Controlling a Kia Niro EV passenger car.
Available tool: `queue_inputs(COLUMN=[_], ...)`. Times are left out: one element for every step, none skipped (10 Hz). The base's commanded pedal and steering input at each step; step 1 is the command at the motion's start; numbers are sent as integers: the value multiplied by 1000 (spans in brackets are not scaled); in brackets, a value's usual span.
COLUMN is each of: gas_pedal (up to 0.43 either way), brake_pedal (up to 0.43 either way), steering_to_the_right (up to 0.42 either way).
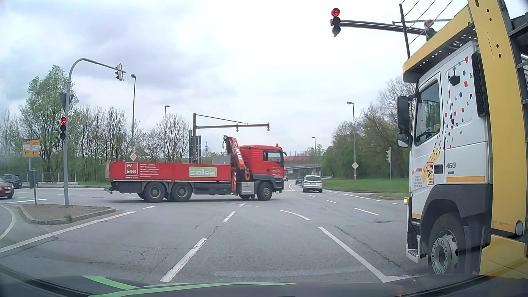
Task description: Follow the waypoints while adhering to traffic rules and regulations
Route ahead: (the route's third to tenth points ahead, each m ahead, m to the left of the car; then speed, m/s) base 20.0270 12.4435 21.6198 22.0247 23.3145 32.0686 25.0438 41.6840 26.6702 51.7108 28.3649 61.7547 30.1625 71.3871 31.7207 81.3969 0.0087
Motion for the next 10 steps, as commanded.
queue_inputs(gas_pedal=[0,0,0,0,0,0,0,0,0,0], brake_pedal=[280,280,287,287,287,287,287,287,287,287], steering_to_the_right=[8,7,7,8,8,8,8,7,7,7])
